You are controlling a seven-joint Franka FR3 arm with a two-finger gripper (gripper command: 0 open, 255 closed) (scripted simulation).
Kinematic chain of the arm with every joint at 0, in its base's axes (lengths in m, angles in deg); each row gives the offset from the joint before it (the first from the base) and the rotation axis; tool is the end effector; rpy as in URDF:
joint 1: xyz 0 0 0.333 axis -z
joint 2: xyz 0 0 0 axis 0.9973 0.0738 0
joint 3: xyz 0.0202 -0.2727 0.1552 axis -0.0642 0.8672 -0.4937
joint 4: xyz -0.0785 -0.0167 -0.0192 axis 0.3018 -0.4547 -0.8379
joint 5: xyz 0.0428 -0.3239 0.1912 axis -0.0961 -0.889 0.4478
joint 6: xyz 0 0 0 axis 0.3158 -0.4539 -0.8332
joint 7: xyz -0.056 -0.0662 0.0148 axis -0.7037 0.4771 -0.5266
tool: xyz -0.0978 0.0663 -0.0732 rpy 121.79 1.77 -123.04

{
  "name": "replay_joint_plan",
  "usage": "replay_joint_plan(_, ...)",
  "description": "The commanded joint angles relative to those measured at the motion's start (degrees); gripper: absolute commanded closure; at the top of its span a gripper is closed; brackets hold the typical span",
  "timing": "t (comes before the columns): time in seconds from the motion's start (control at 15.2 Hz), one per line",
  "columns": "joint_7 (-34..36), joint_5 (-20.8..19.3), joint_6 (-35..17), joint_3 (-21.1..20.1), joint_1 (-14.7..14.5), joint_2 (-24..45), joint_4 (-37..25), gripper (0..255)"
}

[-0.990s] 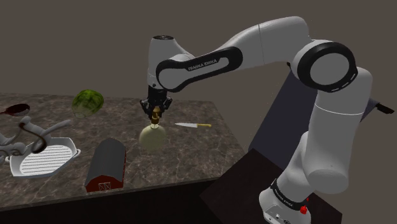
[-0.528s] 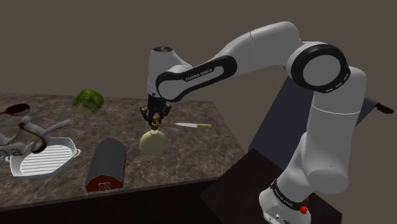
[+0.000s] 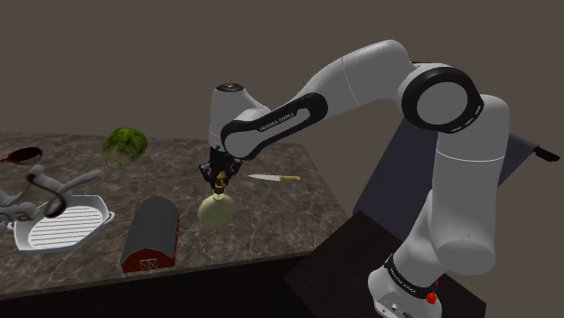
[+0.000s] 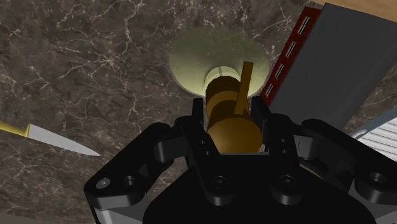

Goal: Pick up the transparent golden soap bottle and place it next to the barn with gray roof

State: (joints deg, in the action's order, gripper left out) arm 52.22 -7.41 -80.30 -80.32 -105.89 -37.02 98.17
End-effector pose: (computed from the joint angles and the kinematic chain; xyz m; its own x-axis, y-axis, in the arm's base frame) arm 0.5676 0.2682 0.2741 0.9859 -0.1531 0.0678 -0.1537 -0.9881 0.0047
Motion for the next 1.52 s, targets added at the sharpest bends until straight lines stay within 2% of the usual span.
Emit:
replay_joint_plan(0.0,0.2,-0.2,-1.1,0.1,-0.1,1.1,-0.1,255)
replay_joint_plan(0.73,1.1,-1.3,-7.2,0.8,-0.5,6.5,0.7,255)
replay_joint_plan(1.25,1.1,-1.3,-7.2,0.8,-0.5,6.6,0.6,255)
replay_joint_plan(1.32,1.1,-1.3,-7.2,0.8,-0.5,6.6,0.6,0)
replay_joint_plan(1.45,1.1,-1.3,-7.2,0.8,-0.5,6.6,0.6,0)
